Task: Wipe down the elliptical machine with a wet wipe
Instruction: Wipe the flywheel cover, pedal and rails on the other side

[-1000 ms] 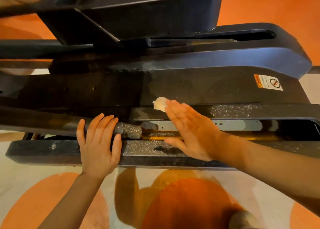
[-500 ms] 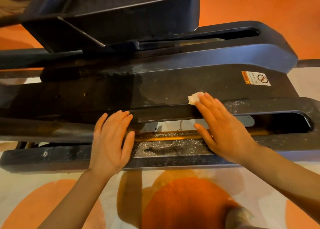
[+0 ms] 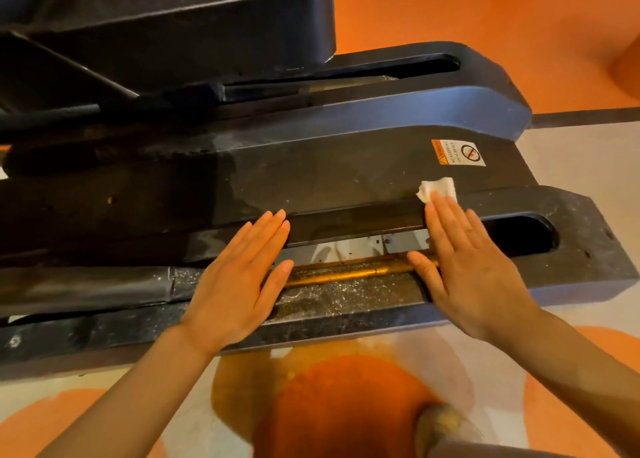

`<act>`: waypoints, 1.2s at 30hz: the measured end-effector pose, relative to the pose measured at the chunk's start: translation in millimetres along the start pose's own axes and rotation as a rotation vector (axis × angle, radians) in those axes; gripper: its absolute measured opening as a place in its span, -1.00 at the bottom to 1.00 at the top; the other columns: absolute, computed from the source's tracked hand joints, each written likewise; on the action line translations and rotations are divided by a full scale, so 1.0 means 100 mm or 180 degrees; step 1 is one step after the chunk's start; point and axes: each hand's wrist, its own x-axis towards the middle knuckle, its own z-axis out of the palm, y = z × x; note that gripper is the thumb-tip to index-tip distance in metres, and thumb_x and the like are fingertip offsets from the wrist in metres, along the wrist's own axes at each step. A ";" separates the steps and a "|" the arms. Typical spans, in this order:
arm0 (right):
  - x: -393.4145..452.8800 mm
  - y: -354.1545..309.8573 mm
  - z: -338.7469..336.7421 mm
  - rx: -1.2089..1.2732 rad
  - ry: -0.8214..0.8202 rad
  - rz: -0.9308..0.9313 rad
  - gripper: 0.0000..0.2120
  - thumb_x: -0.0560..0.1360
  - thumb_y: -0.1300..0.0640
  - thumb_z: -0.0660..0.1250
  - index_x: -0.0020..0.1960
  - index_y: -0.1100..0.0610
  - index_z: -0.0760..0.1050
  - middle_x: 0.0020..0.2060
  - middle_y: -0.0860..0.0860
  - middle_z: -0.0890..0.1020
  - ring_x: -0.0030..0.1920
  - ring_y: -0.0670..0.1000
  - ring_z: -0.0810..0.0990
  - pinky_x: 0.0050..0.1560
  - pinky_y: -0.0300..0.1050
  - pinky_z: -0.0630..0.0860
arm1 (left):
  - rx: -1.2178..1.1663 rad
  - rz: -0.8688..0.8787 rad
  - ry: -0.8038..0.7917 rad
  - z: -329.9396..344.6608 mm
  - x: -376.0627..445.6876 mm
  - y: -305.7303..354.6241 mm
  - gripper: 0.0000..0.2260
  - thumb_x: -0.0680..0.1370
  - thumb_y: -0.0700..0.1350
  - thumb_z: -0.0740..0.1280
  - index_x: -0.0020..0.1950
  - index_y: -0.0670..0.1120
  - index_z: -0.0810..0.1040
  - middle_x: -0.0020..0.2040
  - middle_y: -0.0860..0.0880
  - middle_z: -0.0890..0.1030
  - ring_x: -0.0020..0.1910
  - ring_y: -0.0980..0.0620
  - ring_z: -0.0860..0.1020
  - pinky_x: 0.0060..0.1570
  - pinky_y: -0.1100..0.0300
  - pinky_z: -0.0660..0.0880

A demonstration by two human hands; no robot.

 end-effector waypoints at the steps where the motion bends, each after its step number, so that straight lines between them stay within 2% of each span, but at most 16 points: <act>1: 0.01 -0.05 0.00 0.0052 -0.0009 0.0086 -0.19 0.56 -0.35 -0.35 0.58 0.20 -0.05 0.57 0.10 -0.03 0.57 0.06 -0.10 0.55 0.00 -0.12 | 0.0010 -0.0006 -0.0002 0.00 0.00 0.00 -0.45 0.68 0.23 -0.14 0.58 -0.03 0.14 0.59 0.04 0.13 0.58 0.19 0.02 0.54 0.25 -0.08; 3: 0.07 -0.18 -0.02 0.0278 -0.0058 0.0045 -0.16 0.53 -0.37 -0.34 0.59 0.18 -0.05 0.57 0.09 -0.05 0.57 0.06 -0.12 0.53 -0.05 -0.17 | 0.0000 -0.0032 -0.0005 0.00 -0.01 0.00 -0.45 0.68 0.24 -0.15 0.58 -0.02 0.13 0.59 0.04 0.13 0.58 0.21 0.01 0.53 0.27 -0.10; 6: 0.20 -0.36 -0.01 0.0545 -0.0223 -0.0690 -0.22 0.57 -0.35 -0.29 0.58 0.15 0.02 0.57 0.07 0.03 0.57 0.04 -0.06 0.54 -0.01 -0.05 | -0.0024 -0.0041 0.0006 0.01 -0.01 0.00 -0.45 0.68 0.24 -0.13 0.58 -0.02 0.15 0.59 0.04 0.14 0.57 0.24 0.00 0.53 0.30 -0.10; 8: 0.27 -0.48 0.03 0.0528 -0.0326 -0.1113 -0.26 0.59 -0.31 -0.24 0.58 0.15 0.03 0.57 0.06 0.04 0.57 0.02 -0.07 0.55 -0.01 -0.05 | -0.0034 -0.0055 0.0032 0.00 -0.01 0.01 -0.46 0.68 0.23 -0.11 0.57 -0.02 0.16 0.58 0.05 0.16 0.56 0.27 -0.01 0.51 0.34 -0.12; 11: 0.28 -0.55 0.08 0.0505 -0.0304 -0.1165 -0.27 0.58 -0.31 -0.20 0.58 0.13 0.05 0.57 0.04 0.05 0.57 0.01 -0.06 0.53 -0.07 -0.12 | -0.0077 -0.0073 0.0050 -0.01 0.00 0.01 -0.46 0.67 0.24 -0.10 0.57 -0.01 0.17 0.58 0.06 0.17 0.55 0.28 0.00 0.50 0.37 -0.12; 14: 0.17 -0.32 0.03 0.0409 -0.0160 -0.0639 -0.26 0.56 -0.32 -0.26 0.58 0.11 -0.02 0.57 0.04 0.01 0.57 0.01 -0.08 0.55 -0.01 -0.06 | -0.0127 -0.0136 0.0037 -0.01 -0.01 0.02 -0.44 0.65 0.27 -0.13 0.57 0.02 0.15 0.58 0.08 0.14 0.55 0.31 -0.02 0.50 0.39 -0.13; 19: -0.01 0.32 -0.09 0.0250 0.0044 0.0610 -0.19 0.51 -0.33 -0.36 0.60 0.15 -0.13 0.58 0.07 -0.06 0.56 -0.01 -0.15 0.48 -0.11 -0.25 | -0.0216 -0.0168 0.0105 0.02 -0.01 0.03 -0.41 0.64 0.31 -0.15 0.56 0.02 0.17 0.58 0.09 0.15 0.54 0.32 -0.02 0.49 0.41 -0.14; 23: 0.00 0.33 -0.09 0.0410 0.0089 0.0929 -0.18 0.52 -0.36 -0.28 0.60 0.16 -0.13 0.58 0.09 -0.07 0.57 0.04 -0.14 0.50 -0.08 -0.22 | -0.0242 -0.0229 0.0152 0.04 -0.01 0.05 -0.40 0.64 0.32 -0.16 0.56 0.03 0.17 0.57 0.09 0.15 0.54 0.31 -0.01 0.49 0.41 -0.13; 27: 0.09 0.00 -0.04 0.0484 -0.0020 0.0070 -0.18 0.52 -0.38 -0.26 0.59 0.13 -0.06 0.57 0.04 -0.05 0.55 0.00 -0.16 0.51 -0.08 -0.19 | -0.0191 -0.0315 0.0164 0.06 -0.01 0.08 -0.40 0.62 0.33 -0.16 0.56 0.05 0.16 0.57 0.09 0.14 0.56 0.27 0.02 0.50 0.31 -0.06; 30: 0.17 -0.22 0.03 0.0445 -0.0115 -0.0627 -0.23 0.56 -0.33 -0.19 0.58 0.17 0.02 0.57 0.09 0.04 0.55 0.04 -0.10 0.53 -0.01 -0.12 | -0.0141 -0.0353 0.0154 0.06 -0.01 0.11 -0.40 0.62 0.32 -0.15 0.55 0.04 0.15 0.57 0.07 0.16 0.56 0.15 0.09 0.50 0.16 0.04; 33: 0.20 -0.21 0.06 0.0490 -0.0145 -0.0783 -0.27 0.58 -0.29 -0.18 0.58 0.16 0.05 0.57 0.07 0.08 0.56 0.02 -0.05 0.53 -0.02 -0.09 | -0.0079 -0.0388 0.0196 0.05 0.00 0.15 -0.44 0.63 0.27 -0.09 0.54 0.02 0.16 0.55 0.05 0.19 0.55 0.10 0.12 0.47 0.15 0.06; 36: 0.14 0.04 0.01 0.0573 -0.0041 -0.0430 -0.29 0.57 -0.29 -0.24 0.58 0.10 0.02 0.57 0.01 0.03 0.57 0.00 -0.04 0.56 0.01 -0.03 | 0.0027 -0.0426 0.0253 0.04 0.01 0.19 -0.45 0.63 0.26 -0.06 0.52 0.00 0.19 0.53 0.04 0.22 0.52 0.09 0.17 0.44 0.10 0.12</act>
